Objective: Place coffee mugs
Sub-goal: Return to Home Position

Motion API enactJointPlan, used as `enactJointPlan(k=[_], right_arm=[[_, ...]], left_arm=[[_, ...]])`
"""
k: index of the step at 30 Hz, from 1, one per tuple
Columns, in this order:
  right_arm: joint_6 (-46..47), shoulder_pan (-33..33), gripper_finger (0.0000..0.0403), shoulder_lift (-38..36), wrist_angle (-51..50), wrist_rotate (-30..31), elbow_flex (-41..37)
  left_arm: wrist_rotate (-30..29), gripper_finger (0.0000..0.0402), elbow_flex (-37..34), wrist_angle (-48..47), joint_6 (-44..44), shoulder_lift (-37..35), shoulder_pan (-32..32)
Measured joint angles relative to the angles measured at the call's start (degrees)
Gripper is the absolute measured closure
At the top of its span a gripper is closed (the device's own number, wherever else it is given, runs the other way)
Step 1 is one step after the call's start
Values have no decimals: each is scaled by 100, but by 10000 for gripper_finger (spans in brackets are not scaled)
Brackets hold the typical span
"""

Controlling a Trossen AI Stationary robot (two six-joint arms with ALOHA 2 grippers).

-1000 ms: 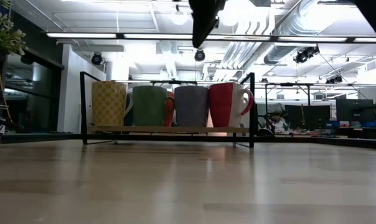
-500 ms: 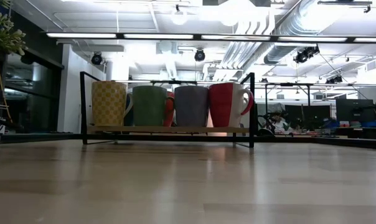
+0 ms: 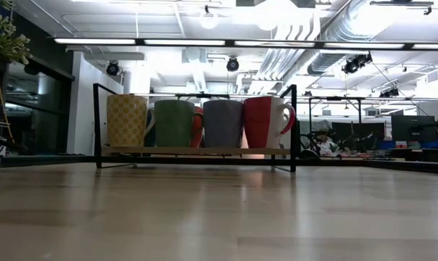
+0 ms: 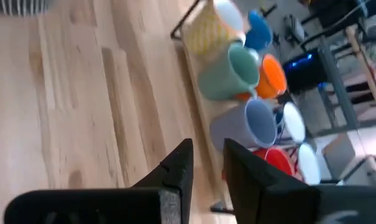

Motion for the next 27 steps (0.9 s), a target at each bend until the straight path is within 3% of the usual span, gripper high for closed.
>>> enactJointPlan(k=[6, 9, 11, 18, 21, 24, 27], right_arm=[[969, -2, 335, -373, 49, 39, -1155], [1353, 0, 335, -745, 828, -129, -2225], [1160, -44, 335, -1076, 1694, -540, -2973], [-897, -420, 335, -2375, 5408, -3088, -5499], [-1258, -758, 335, -3139, 7040, -4100, -6868], [-1209, -1172, 335, -4044, 8239, -4404, -8195], [-1102, -1571, 335, -4986, 8768, -4353, -9312]], left_arm=[[4, 300, 0, 5, 0, 0, 0], [2, 300, 0, 7, 0, 0, 0], [2, 300, 0, 5, 0, 0, 0], [2, 300, 0, 19, 0, 0, -1], [2, 300, 0, 19, 0, 0, 0], [0, 300, 0, 18, 0, 0, -2], [0, 300, 0, 18, 0, 0, 0]])
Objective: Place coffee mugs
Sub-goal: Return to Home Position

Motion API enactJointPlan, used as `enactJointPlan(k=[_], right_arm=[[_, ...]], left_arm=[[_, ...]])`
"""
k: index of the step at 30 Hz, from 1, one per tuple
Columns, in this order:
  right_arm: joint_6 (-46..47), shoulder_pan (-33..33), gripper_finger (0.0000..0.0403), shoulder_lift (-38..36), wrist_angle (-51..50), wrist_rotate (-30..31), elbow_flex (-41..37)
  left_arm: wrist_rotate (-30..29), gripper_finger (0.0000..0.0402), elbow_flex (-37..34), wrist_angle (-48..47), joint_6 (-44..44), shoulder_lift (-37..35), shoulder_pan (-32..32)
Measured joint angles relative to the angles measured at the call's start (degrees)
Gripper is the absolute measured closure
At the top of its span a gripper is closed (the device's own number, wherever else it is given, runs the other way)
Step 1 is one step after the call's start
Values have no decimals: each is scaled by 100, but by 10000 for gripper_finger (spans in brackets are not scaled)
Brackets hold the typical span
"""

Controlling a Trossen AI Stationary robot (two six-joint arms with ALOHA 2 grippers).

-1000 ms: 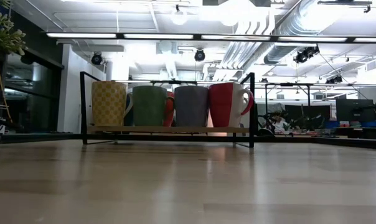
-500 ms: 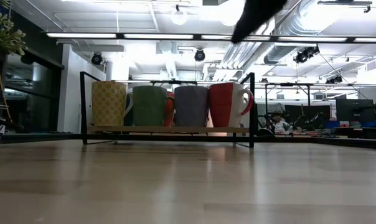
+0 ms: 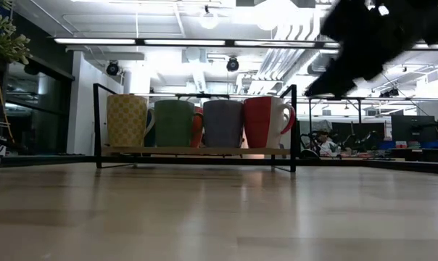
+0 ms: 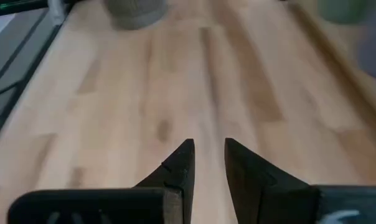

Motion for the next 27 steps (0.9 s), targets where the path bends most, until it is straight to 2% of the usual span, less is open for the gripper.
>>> enactJointPlan(k=[3, 8, 12, 17, 24, 27], right_arm=[[-63, -343, 335, -999, 249, 17, -853], [-309, -662, 335, -2551, 411, 12, -1824], [-546, -741, 335, -3523, 489, -342, -2373], [-681, -761, 335, -4378, 697, -996, -2855], [-1212, -761, 335, -5052, 416, -1364, -2863], [-1287, -761, 335, -5446, 369, -1326, -2863]], left_arm=[[0, 300, 0, 0, 0, 0, -2], [-1, 300, 0, 0, 0, 0, -1], [-1, 300, 0, 1, 0, 0, -1], [0, 300, 0, 0, 0, 0, -2], [0, 300, 0, 0, 0, 0, -2], [0, 300, 0, 0, 0, 0, 0]])
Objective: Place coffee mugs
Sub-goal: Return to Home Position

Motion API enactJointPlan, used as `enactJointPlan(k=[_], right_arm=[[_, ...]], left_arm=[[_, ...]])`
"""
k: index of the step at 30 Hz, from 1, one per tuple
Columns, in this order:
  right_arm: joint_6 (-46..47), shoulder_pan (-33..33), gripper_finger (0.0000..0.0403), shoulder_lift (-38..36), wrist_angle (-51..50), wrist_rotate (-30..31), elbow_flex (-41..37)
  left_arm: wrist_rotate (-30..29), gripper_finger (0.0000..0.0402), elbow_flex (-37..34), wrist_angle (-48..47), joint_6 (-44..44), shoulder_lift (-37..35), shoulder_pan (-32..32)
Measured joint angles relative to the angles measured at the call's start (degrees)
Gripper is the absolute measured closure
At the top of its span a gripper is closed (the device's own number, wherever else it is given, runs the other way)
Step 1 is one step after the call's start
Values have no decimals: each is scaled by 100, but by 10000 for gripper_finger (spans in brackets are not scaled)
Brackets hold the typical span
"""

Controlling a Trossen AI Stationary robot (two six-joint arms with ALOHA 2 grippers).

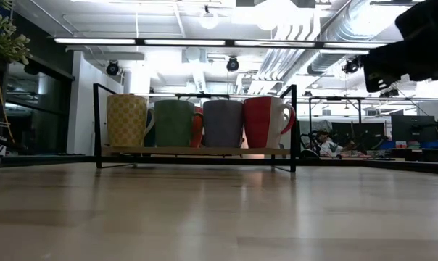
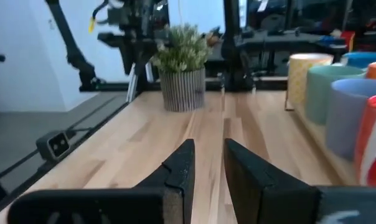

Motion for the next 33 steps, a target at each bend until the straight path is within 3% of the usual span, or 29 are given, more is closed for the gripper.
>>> enactJointPlan(k=[6, 11, 33], right_arm=[[492, 0, 335, -864, -985, 168, -1], [897, 0, 335, -1350, -982, 268, -2], [894, 0, 335, -1201, -1033, 273, 13]], left_arm=[[-2, 300, 0, 0, 0, 0, -2], [-2, 300, 0, 0, 0, 0, -2], [-2, 300, 0, 15, 0, -4, -2]])
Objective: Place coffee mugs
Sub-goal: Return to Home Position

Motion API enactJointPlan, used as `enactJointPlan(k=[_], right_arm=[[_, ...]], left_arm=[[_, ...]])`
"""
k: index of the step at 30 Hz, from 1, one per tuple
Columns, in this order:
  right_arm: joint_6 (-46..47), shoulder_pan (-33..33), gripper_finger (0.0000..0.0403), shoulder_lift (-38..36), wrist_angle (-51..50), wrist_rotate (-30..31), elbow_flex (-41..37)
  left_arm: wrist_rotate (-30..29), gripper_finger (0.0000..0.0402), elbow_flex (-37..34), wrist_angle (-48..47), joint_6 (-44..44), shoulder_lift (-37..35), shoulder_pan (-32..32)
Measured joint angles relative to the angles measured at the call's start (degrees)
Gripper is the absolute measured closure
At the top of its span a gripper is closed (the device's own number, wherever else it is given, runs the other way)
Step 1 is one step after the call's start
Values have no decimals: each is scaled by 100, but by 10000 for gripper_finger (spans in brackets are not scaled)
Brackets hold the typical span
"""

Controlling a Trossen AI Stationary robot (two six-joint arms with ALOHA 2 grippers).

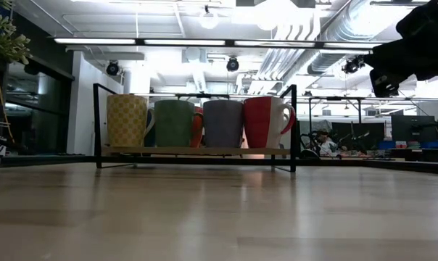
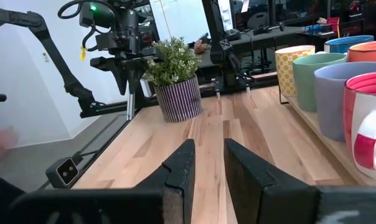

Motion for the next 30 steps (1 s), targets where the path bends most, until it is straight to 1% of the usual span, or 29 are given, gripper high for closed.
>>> enactJointPlan(k=[10, 14, 17, 20, 22, 23, 25, 26, 28, 30], right_arm=[[-2, 0, 335, 0, -7, 1, 3], [-2, 0, 335, 0, -9, 0, 5], [-2, 0, 335, 0, -9, 2, 5], [-3, 0, 335, 1, -11, 1, 5], [-4, 0, 335, 2, -11, 1, 7], [-4, 0, 335, 3, -12, 0, 7], [-3, 0, 335, 1, -31, 4, 9], [-4, 0, 335, 2, -28, 4, 9], [-4, 0, 335, 15, -31, 4, 9], [-4, 0, 335, 15, -33, 4, 9]], left_arm=[[-4, 300, 0, 2, 0, 0, 4], [-374, 300, 0, 286, 62, 0, 178], [-803, 300, -2, 1010, 615, 0, 428], [-1036, 300, -2, 2389, 1555, -67, 764], [-903, 300, -2, 3553, 2143, -139, 1041], [-765, 300, -2, 3962, 2395, -210, 1167], [-289, 300, -2, 4750, 2773, -370, 1445], [-58, 300, 0, 4982, 2852, -471, 1572], [303, 300, 0, 5066, 2831, -741, 1818], [460, 300, 0, 5051, 2767, -1014, 2048]])
